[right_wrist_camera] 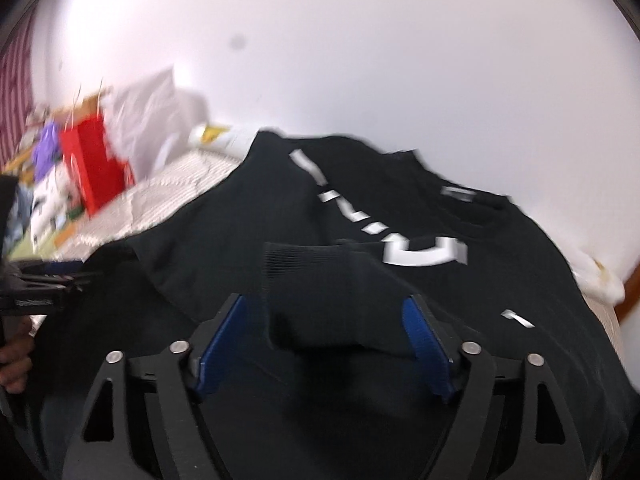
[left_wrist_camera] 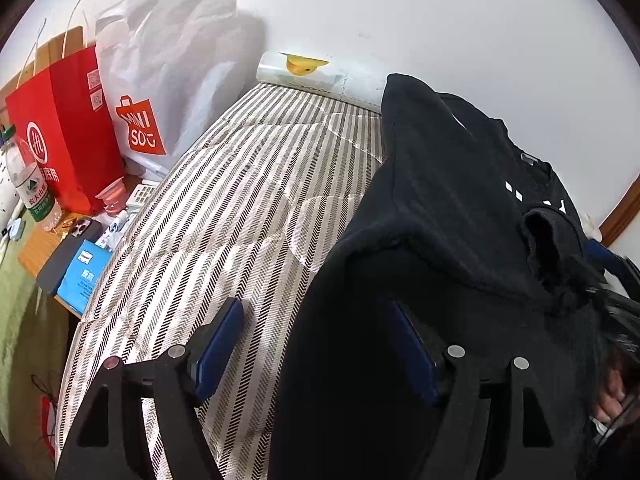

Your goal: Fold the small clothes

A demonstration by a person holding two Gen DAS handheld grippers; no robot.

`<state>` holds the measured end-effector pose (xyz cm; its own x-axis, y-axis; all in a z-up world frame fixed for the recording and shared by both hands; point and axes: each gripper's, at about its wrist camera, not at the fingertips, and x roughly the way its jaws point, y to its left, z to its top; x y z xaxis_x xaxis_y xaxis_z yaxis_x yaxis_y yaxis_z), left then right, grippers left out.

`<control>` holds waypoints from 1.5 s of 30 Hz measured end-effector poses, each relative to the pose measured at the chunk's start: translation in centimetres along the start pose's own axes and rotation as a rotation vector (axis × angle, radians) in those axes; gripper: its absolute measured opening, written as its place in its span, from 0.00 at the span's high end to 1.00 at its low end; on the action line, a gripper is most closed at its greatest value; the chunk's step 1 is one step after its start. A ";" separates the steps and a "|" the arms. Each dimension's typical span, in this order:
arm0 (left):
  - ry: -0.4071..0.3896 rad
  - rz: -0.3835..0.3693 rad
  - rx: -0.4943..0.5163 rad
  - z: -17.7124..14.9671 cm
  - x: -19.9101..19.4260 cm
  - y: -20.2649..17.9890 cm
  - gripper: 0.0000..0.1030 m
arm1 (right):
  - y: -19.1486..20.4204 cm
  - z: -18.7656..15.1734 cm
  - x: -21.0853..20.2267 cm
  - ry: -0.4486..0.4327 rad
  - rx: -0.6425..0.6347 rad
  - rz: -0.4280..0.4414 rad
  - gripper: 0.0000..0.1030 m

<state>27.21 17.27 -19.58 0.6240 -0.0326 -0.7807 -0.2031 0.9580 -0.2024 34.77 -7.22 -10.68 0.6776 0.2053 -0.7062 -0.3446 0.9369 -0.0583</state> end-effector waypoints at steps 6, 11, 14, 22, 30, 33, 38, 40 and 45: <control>-0.003 0.014 0.019 -0.2 0.1 -0.3 0.27 | 2.0 0.3 5.9 0.160 -0.045 -0.147 0.27; -0.004 0.027 0.037 -0.3 0.2 -0.6 0.26 | -1.1 0.7 4.1 0.106 0.082 -0.055 0.70; -0.005 0.027 0.039 -0.3 0.2 -0.6 0.25 | -4.4 0.6 1.8 0.065 0.175 -0.038 0.83; -0.005 0.029 0.041 -0.3 0.2 -0.6 0.25 | -17.1 -2.3 -5.7 -0.090 0.535 -0.019 0.86; -0.005 0.030 0.043 -0.3 0.2 -0.6 0.25 | -22.5 -8.1 -3.9 -0.001 0.696 -0.050 0.85; -0.006 0.026 0.043 -0.2 0.2 -0.5 0.25 | -23.1 -9.6 -3.4 0.046 0.684 -0.103 0.81; -0.005 0.038 0.051 -0.2 0.2 -0.7 0.25 | -24.2 -10.7 -5.3 0.096 0.619 -0.327 0.80; -0.005 0.039 0.052 -0.2 0.2 -0.7 0.25 | -24.1 -10.8 -6.3 0.083 0.613 -0.289 0.74; -0.006 0.037 0.051 -0.3 0.2 -0.7 0.24 | -22.2 -10.7 -7.0 0.045 0.540 -0.220 0.52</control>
<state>27.30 16.52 -19.78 0.6209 0.0049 -0.7839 -0.1881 0.9717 -0.1429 30.72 -32.45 -11.98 0.6633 -0.0115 -0.7482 0.1894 0.9699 0.1530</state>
